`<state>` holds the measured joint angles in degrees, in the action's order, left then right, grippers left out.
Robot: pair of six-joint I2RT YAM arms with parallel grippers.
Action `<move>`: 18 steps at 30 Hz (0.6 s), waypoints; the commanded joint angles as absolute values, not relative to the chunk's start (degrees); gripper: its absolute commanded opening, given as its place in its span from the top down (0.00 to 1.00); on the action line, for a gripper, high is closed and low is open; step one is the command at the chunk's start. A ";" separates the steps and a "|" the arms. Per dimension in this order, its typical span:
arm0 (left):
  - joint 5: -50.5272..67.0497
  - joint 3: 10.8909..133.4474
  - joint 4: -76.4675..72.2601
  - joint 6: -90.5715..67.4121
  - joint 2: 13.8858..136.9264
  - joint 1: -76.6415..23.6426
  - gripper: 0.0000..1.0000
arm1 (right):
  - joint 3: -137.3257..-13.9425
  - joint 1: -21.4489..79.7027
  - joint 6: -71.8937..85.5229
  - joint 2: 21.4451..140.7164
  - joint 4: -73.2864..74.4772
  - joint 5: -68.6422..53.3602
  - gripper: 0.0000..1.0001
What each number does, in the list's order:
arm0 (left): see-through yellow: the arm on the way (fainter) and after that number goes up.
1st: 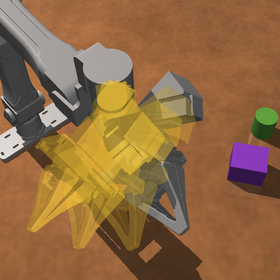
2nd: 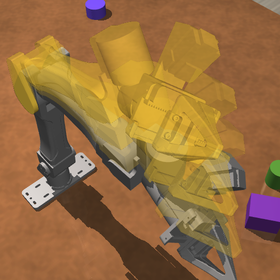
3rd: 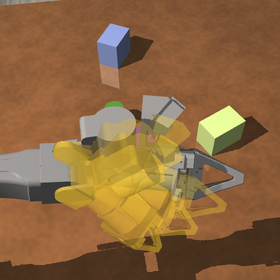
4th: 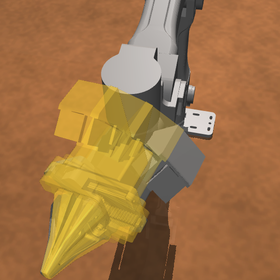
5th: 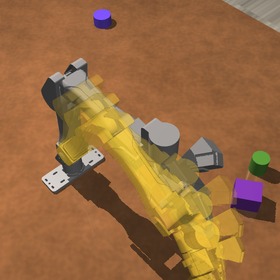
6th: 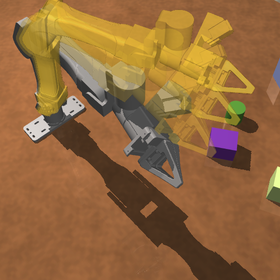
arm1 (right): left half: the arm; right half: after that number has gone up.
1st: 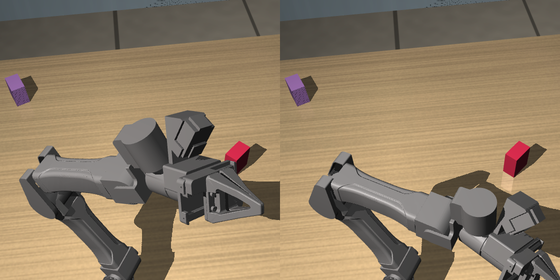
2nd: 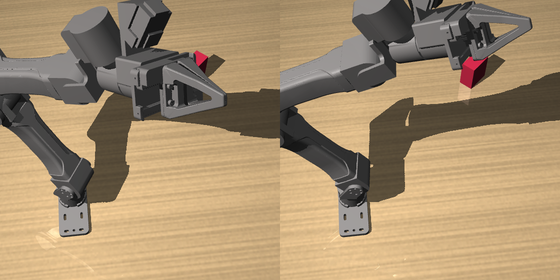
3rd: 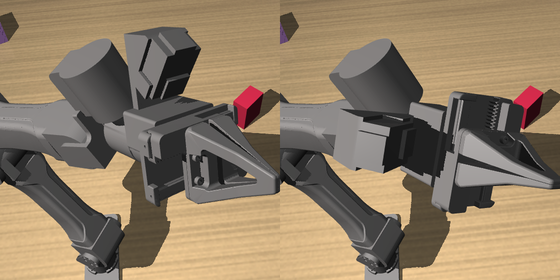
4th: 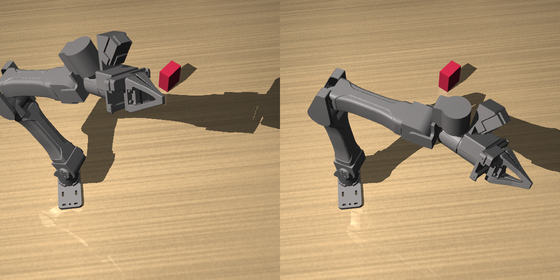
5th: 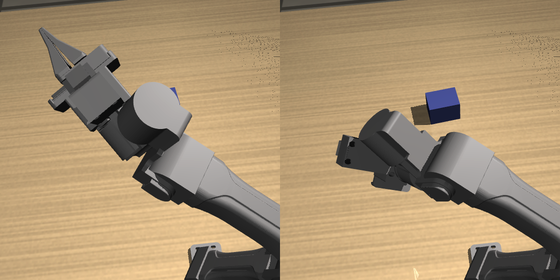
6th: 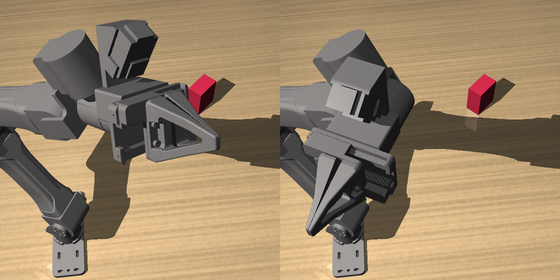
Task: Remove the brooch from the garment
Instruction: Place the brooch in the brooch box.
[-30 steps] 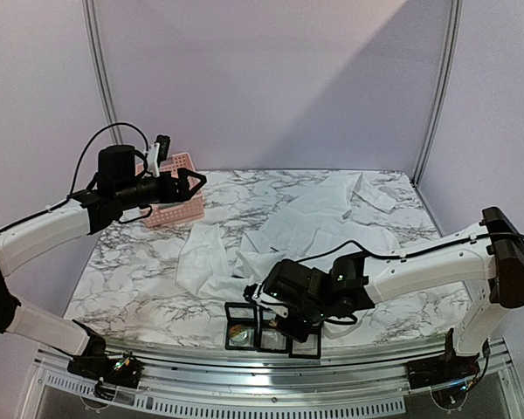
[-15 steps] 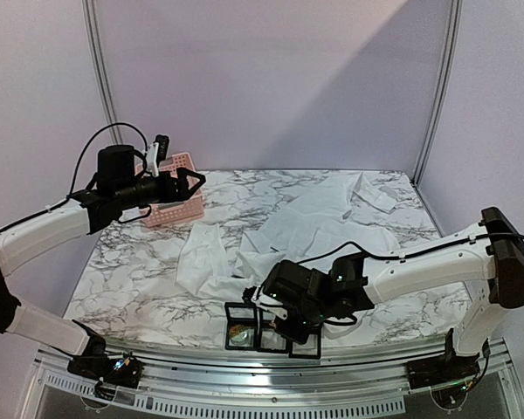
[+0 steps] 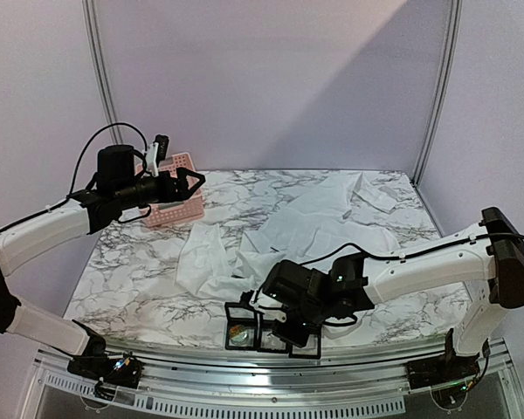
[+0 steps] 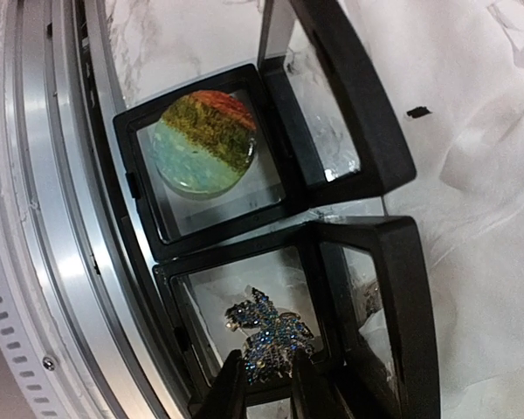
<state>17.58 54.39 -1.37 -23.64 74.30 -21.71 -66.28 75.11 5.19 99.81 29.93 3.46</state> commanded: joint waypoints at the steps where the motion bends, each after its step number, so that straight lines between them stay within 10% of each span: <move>1: 18.54 53.66 -1.46 -23.65 75.21 -20.97 0.01 | -65.87 75.54 5.17 97.61 28.49 2.37 0.76; 18: 19.76 53.78 -1.61 -24.33 76.72 -20.92 0.01 | -64.59 73.40 6.41 89.49 23.90 -1.82 0.35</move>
<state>18.44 54.39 -1.41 -23.70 75.20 -21.67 -65.25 74.89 5.91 94.54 26.85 1.93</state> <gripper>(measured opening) 0.995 0.618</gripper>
